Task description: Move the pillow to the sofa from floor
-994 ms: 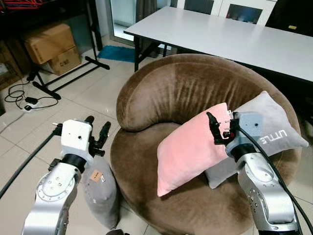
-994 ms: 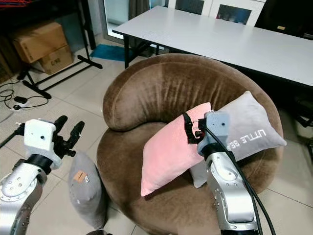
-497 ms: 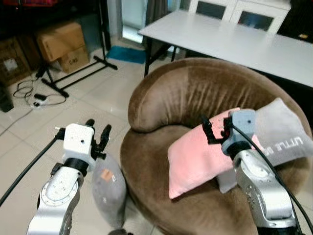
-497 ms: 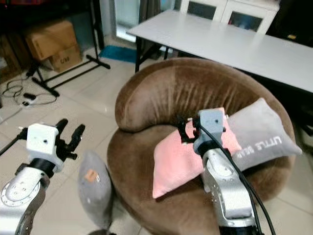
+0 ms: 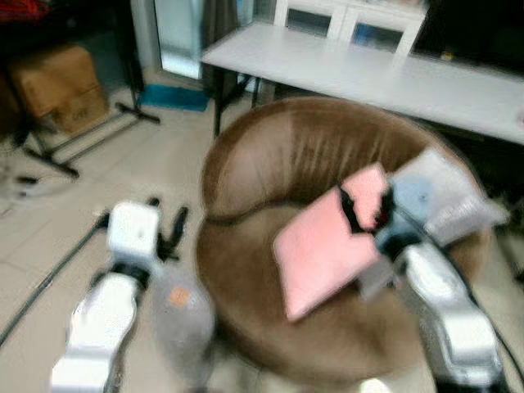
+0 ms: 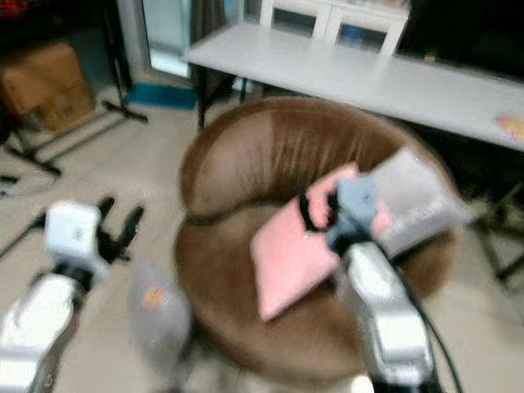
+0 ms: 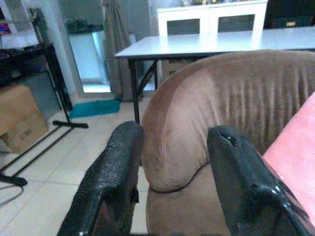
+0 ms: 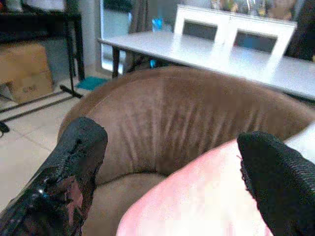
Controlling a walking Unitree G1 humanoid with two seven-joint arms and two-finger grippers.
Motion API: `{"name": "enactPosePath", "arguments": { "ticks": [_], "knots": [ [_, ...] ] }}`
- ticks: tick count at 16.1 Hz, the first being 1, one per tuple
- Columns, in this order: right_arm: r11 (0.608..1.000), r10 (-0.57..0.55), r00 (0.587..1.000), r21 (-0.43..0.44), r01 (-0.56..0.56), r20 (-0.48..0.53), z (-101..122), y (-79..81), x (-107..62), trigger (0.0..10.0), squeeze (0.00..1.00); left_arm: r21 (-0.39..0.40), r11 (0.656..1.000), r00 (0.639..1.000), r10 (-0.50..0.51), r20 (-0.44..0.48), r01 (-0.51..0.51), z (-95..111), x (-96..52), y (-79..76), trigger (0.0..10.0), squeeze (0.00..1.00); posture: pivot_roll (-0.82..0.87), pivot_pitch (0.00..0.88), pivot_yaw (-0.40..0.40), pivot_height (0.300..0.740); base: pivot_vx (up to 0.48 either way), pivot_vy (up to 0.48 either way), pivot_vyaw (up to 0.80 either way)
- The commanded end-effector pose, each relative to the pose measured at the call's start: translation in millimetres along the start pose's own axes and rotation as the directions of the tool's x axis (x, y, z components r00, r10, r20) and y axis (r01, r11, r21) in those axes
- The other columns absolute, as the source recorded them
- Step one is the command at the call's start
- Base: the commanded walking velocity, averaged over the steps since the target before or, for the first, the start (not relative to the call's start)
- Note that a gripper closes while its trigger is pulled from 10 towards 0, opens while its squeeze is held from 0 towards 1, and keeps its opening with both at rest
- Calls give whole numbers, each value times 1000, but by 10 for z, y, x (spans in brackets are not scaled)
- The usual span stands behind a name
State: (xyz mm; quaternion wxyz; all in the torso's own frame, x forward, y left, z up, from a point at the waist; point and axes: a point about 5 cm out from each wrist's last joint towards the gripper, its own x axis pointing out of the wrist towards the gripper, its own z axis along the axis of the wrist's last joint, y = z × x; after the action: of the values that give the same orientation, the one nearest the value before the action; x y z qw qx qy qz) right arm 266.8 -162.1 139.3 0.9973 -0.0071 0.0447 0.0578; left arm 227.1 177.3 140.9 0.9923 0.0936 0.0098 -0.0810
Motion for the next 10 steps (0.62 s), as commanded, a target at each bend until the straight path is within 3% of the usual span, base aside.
{"name": "enactPosePath", "arguments": {
  "ticks": [1,2,6,10],
  "knots": [
    [1000,1,1000,-2,-1,9,29,11,3,10000,1000,17,1000,1000,10,-4,-10,15,-1,28,10000,0,17,0,-64,740,0,326,0],
    [998,-52,998,36,51,30,46,-21,13,10000,1000,19,1000,1000,12,-6,-12,12,2,36,10000,0,16,0,-63,740,0,322,0],
    [998,60,998,22,-61,28,50,119,12,10000,1000,10,1000,1000,28,-13,-28,-32,-7,72,10000,0,16,0,-63,740,0,142,0],
    [991,135,991,6,-135,5,16,207,-12,10000,1000,10,998,998,63,7,-63,-28,6,147,10000,0,18,0,-62,740,0,0,730]
  ]
}}
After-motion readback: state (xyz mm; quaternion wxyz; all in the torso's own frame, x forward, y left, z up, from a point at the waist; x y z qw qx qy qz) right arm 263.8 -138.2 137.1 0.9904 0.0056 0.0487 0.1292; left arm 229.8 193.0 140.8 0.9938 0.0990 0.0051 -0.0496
